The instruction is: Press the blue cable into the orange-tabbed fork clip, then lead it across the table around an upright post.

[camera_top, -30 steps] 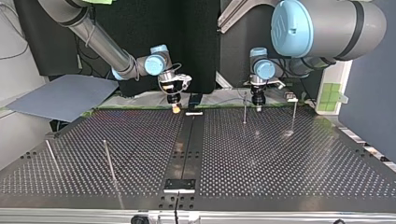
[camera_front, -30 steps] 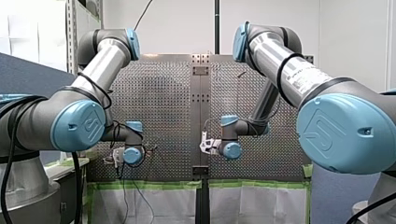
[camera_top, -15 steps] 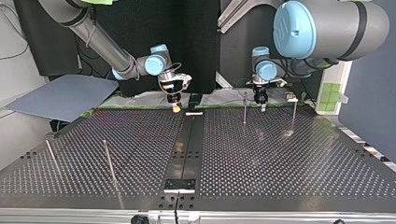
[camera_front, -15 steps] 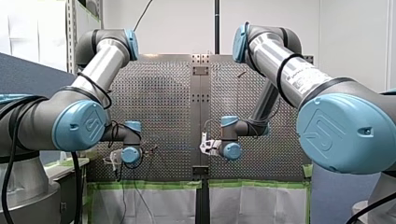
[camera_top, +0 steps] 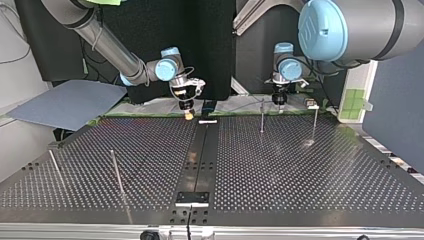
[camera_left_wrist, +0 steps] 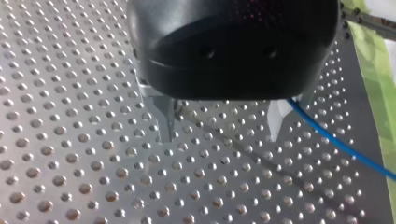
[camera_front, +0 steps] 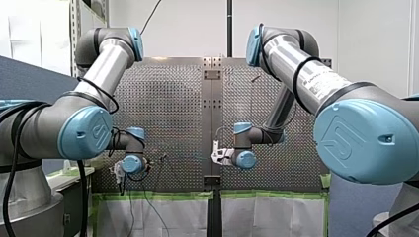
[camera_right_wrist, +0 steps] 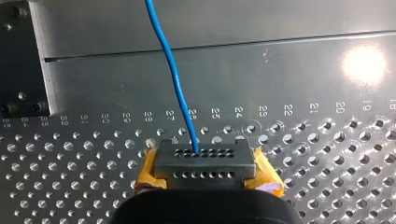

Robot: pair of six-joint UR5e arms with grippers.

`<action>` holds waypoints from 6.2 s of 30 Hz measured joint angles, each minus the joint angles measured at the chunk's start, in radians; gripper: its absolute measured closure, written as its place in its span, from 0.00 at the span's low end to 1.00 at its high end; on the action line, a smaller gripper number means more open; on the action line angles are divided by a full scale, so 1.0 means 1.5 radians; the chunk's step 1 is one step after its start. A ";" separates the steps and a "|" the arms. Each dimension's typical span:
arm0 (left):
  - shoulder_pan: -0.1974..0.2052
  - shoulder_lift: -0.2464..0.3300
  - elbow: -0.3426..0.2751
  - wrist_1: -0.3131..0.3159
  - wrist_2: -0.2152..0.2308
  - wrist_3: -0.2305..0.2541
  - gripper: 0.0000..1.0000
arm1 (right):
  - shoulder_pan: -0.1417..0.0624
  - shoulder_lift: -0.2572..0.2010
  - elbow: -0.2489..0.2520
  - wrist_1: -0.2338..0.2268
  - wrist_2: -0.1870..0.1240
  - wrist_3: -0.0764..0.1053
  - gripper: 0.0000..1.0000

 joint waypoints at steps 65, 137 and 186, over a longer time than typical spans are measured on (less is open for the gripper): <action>-0.023 0.117 -0.170 0.094 0.188 0.008 0.00 | 0.003 0.007 0.000 0.006 0.000 -0.007 1.00; -0.149 0.117 -0.102 0.072 0.066 -0.038 0.00 | 0.005 0.012 -0.007 0.018 0.000 -0.009 1.00; -0.192 0.020 0.049 -0.007 -0.143 0.028 0.00 | 0.002 0.016 -0.008 0.016 -0.001 -0.010 1.00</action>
